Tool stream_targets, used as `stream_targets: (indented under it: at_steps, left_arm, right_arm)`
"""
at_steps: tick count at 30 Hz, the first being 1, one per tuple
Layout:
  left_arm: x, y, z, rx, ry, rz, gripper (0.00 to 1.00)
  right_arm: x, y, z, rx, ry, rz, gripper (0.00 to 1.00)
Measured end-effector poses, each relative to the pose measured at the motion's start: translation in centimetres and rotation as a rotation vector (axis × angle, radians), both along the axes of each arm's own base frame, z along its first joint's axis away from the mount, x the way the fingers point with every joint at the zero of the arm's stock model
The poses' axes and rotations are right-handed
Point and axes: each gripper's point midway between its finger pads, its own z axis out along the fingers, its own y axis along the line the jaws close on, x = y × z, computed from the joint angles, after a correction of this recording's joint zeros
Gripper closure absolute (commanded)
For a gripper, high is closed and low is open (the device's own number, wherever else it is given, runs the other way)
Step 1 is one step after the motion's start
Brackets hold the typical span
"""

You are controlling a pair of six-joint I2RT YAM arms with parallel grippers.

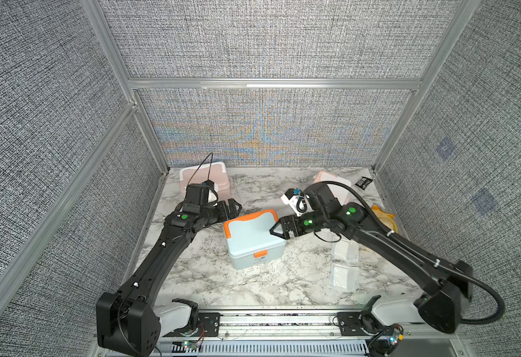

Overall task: Open first aid kits and take out gauze
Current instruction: Adjust the first aid kit at the center of the board.

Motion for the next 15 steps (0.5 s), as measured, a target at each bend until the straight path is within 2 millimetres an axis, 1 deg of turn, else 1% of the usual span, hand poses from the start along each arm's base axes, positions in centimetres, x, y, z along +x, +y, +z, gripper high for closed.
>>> stream_targets:
  at_steps: [2,4,5,6,8,11,15]
  left_arm:
    - [0.2,-0.3,-0.6,-0.007,0.017,-0.011,0.01]
    - [0.7,-0.6,-0.9,-0.007,0.04,-0.016,0.0]
    - [1.5,-0.9,-0.7,-0.012,0.035,-0.021,0.0]
    - [2.6,-1.4,-0.8,-0.022,0.028,-0.028,0.0]
    - [3.2,-1.9,-2.2,-0.027,0.074,-0.041,0.0]
    - [3.0,-3.1,-3.0,-0.045,0.103,-0.078,0.0]
    - [1.0,-4.4,-4.1,-0.056,0.126,-0.118,0.0]
  right_arm:
    - [-0.9,-0.8,-0.6,0.002,0.017,-0.023,0.01]
    - [-1.3,-0.7,-0.8,0.04,-0.01,-0.033,0.01]
    - [-2.1,-1.1,-1.6,0.041,0.0,-0.041,0.01]
    - [-3.2,-1.6,-2.8,0.034,0.037,-0.049,0.01]
    - [-4.1,-1.4,-4.4,0.039,0.068,-0.043,0.01]
    - [-4.3,-0.5,-6.5,0.048,0.136,-0.057,0.01]
    - [-4.1,2.0,-7.5,0.087,0.175,-0.037,0.01]
